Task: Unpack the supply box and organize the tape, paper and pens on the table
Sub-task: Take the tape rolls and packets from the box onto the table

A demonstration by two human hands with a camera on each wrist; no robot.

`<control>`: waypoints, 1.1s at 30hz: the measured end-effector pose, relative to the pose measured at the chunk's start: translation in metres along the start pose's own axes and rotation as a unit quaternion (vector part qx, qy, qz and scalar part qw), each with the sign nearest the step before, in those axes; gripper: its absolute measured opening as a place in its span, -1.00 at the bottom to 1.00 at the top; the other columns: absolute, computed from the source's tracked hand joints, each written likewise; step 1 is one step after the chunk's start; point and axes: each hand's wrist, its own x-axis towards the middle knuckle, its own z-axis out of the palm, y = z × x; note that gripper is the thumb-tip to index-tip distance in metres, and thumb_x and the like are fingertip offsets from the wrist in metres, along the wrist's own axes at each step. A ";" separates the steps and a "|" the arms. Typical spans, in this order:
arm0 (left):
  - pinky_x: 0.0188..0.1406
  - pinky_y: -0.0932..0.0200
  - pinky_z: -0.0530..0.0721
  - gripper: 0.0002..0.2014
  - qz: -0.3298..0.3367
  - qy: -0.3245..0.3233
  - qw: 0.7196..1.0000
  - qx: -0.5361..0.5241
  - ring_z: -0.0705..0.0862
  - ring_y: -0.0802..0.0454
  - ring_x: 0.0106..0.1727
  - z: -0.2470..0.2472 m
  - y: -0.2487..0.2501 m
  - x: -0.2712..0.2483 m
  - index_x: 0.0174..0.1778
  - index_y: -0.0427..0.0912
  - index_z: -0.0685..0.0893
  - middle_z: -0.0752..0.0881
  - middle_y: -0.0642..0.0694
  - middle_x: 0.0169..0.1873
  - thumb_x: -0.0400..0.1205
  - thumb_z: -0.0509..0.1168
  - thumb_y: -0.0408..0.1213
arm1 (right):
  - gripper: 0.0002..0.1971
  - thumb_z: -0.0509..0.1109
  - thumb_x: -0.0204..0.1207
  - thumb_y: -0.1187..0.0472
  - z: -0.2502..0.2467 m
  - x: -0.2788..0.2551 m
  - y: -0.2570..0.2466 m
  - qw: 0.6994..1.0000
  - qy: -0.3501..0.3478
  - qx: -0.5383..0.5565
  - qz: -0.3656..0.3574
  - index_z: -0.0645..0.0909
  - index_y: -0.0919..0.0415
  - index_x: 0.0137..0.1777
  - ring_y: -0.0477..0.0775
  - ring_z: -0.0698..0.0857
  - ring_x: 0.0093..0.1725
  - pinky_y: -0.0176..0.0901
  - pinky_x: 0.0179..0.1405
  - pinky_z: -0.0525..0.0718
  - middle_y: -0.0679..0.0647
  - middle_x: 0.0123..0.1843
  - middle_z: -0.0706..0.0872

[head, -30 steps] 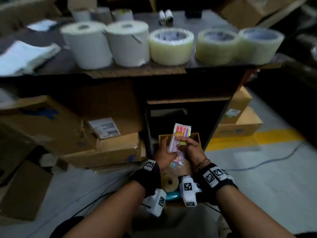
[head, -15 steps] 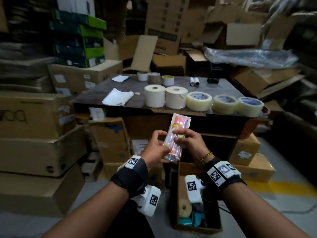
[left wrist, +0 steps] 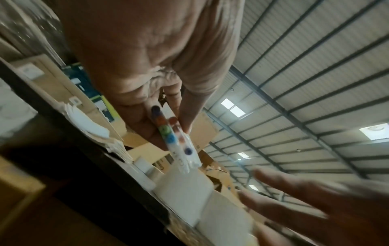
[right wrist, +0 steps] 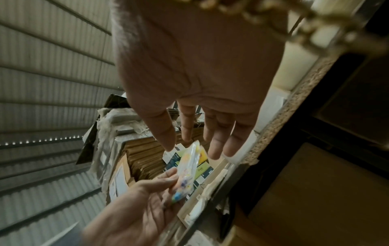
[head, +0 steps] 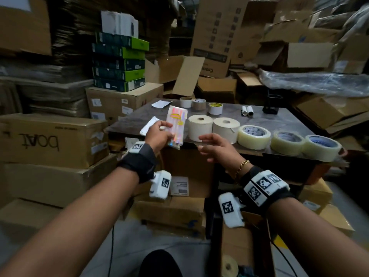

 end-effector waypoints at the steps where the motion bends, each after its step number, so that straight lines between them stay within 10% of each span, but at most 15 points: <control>1: -0.18 0.05 0.77 -0.65 -0.011 0.009 1.000 0.028 0.73 -0.16 -0.12 -0.002 -0.002 0.017 -0.20 -0.01 0.63 0.74 -0.25 -0.09 0.40 0.39 -0.62 | -0.69 0.46 0.53 0.21 -0.002 0.001 0.005 1.000 -0.004 -0.002 0.001 0.61 0.00 0.26 0.06 0.75 0.14 -0.05 0.01 0.64 -0.02 0.23 0.69; 11: 0.13 0.00 0.74 -0.78 -0.032 0.001 0.981 0.193 0.75 -0.14 0.04 0.045 -0.014 0.097 -0.21 0.01 0.68 0.79 -0.18 0.00 0.36 0.52 -0.36 | -0.76 0.48 0.53 0.22 -0.047 -0.009 0.067 0.998 -0.004 -0.032 0.062 0.66 -0.04 0.16 0.03 0.78 0.01 -0.12 -0.11 0.65 -0.02 0.09 0.76; 18: 0.27 0.04 0.61 -0.68 0.000 -0.022 0.935 0.353 0.65 -0.23 0.26 0.060 -0.018 0.093 0.19 -0.05 0.70 0.71 -0.22 0.24 0.55 0.29 -0.39 | -0.76 0.44 0.56 0.29 -0.073 -0.017 0.082 0.996 0.013 -0.008 0.092 0.65 0.13 0.21 0.01 0.76 -0.03 -0.31 -0.21 0.68 0.06 0.09 0.76; 25: 0.45 -0.09 0.43 -0.64 0.098 0.004 0.893 0.440 0.40 -0.23 0.47 0.061 -0.022 0.075 0.33 0.00 0.65 0.49 -0.14 0.46 0.60 0.25 -0.23 | -0.76 0.44 0.56 0.27 -0.078 -0.017 0.093 0.995 0.020 -0.015 0.097 0.65 0.12 0.22 -0.02 0.77 -0.02 -0.21 -0.11 0.67 0.04 0.13 0.77; 33: 0.22 -0.10 0.49 -0.65 0.233 0.097 0.905 0.343 0.49 -0.16 0.27 0.109 -0.066 -0.030 0.19 -0.03 0.61 0.55 -0.13 0.20 0.51 0.32 -0.03 | -0.80 0.43 0.55 0.31 -0.089 -0.028 0.155 0.989 0.037 -0.040 0.140 0.63 0.12 0.14 -0.08 0.66 -0.26 -0.24 -0.30 0.55 -0.06 -0.17 0.70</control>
